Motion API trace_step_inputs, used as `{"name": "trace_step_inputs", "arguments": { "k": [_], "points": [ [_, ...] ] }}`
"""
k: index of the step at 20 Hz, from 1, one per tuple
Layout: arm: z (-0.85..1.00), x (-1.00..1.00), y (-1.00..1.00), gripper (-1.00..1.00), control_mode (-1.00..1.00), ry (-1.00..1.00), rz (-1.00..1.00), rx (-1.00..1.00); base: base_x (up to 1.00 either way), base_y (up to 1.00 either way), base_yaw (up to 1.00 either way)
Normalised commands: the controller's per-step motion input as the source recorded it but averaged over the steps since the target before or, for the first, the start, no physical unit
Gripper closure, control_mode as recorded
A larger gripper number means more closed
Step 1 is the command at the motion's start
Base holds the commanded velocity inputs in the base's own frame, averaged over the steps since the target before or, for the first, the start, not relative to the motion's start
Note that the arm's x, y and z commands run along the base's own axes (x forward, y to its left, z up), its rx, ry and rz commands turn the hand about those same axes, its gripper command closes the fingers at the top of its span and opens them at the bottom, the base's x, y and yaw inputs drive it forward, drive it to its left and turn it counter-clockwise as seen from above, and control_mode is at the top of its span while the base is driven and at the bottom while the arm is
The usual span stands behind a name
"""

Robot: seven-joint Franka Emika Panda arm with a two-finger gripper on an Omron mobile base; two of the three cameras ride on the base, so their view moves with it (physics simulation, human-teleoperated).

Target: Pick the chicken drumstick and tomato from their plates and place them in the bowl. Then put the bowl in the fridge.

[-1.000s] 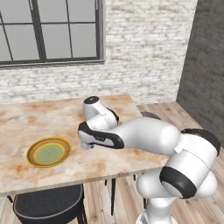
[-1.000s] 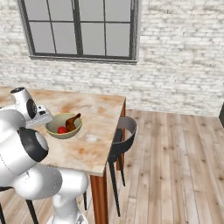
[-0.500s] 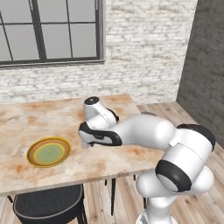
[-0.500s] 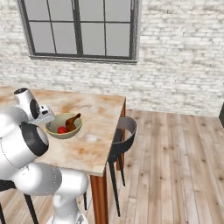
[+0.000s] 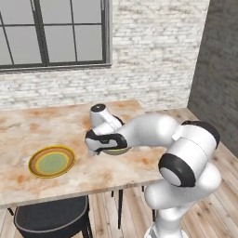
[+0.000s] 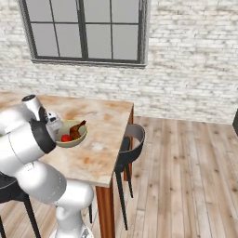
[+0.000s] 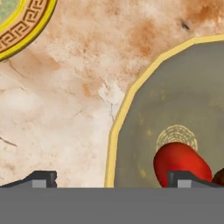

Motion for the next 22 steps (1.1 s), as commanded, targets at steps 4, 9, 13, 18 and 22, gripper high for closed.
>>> {"name": "trace_step_inputs", "arguments": {
  "k": [4,9,13,18,22],
  "points": [
    [-0.23,0.10,0.00,-1.00,-1.00,0.04,0.05,-0.02,0.00,0.00,0.00],
    [-0.22,0.09,0.00,-1.00,-1.00,0.05,0.04,-0.01,0.00,0.00,0.00],
    [-0.18,0.06,-0.01,-1.00,-1.00,0.02,0.04,0.00,0.00,0.00,0.00],
    [-0.17,0.00,0.00,1.00,-1.00,0.00,0.04,0.00,0.00,0.00,0.00],
    [-0.15,0.00,-0.07,1.00,-1.00,0.06,0.09,0.00,0.00,0.00,0.00]
  ]
}}
